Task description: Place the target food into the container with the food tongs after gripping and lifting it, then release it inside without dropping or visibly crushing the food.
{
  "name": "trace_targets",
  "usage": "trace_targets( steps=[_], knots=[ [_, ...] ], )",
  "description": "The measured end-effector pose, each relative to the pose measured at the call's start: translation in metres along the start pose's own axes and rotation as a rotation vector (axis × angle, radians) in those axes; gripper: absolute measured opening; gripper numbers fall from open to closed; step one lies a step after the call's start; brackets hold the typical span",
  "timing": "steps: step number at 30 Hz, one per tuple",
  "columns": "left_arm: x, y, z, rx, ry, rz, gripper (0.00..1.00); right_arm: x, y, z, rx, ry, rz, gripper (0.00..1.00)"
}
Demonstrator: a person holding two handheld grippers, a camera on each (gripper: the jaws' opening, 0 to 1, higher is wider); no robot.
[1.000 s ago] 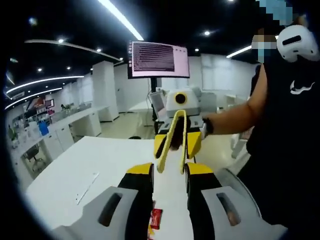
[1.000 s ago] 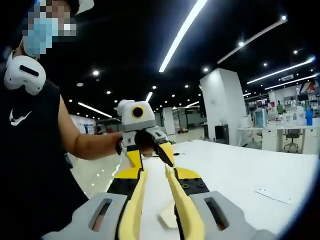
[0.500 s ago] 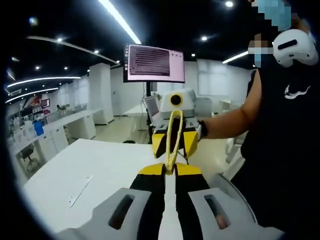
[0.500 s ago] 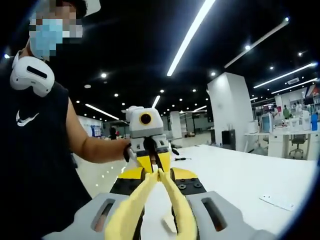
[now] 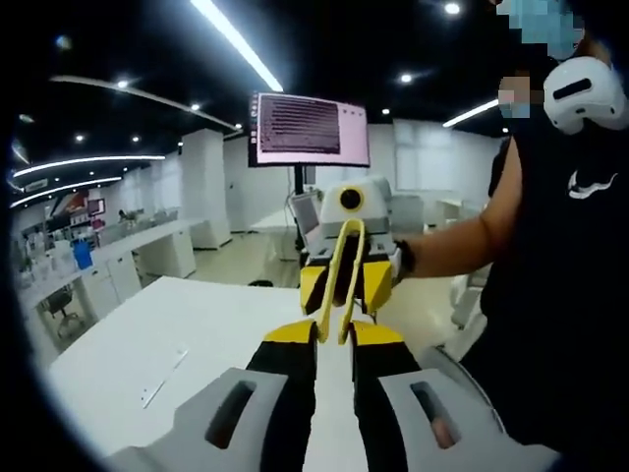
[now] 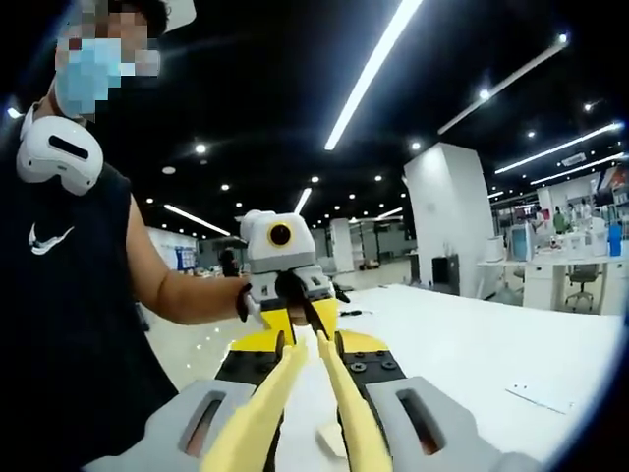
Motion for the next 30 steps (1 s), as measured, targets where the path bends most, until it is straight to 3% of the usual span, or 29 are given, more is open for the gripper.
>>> trace_targets(
  steps=[3,7,9,11,12,15,17,20,26,30],
  knots=[
    [0.003,0.001,0.0,-0.005,-0.021,0.02,0.14,0.0,0.001,0.0,0.034,0.017,-0.008,0.21],
    [0.014,0.007,-0.003,-0.009,0.002,0.085,0.49,-0.005,0.007,0.005,0.018,0.012,-0.023,0.21],
    [0.014,0.012,-0.001,-0.031,-0.01,0.097,0.55,-0.005,0.009,0.006,0.022,0.015,-0.026,0.22],
    [0.018,0.018,-0.004,-0.025,0.014,0.124,0.49,-0.005,0.009,0.008,0.006,0.013,-0.031,0.23],
    [0.017,0.018,-0.005,-0.023,0.015,0.124,0.4,-0.003,0.008,0.01,-0.006,0.003,-0.02,0.23],
    [0.003,0.016,-0.004,-0.041,0.03,0.058,0.23,0.002,0.001,0.01,-0.009,0.011,-0.003,0.23],
    [-0.002,0.013,0.0,-0.056,0.021,0.053,0.25,0.005,-0.004,0.008,-0.013,0.002,0.017,0.23],
    [-0.012,0.012,0.008,-0.077,0.023,0.003,0.16,0.01,-0.01,0.006,-0.006,-0.002,0.033,0.22],
    [-0.011,0.021,0.006,-0.05,-0.005,0.005,0.1,0.014,-0.017,0.007,0.002,-0.001,0.048,0.2],
    [-0.008,0.027,0.01,-0.062,0.015,0.0,0.09,0.015,-0.022,0.012,0.001,0.001,0.042,0.19]
  ],
)
Point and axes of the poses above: the point that each gripper's makers call its tool centre point, and the gripper's own axes: y roughly backward along the fingers, x roughly to its left, z roughly out of its top, the point moved 3 cm from there along y, roughly backward along the fingers, and after that the axes turned 4 degrees about y, right-handed, at the moved point
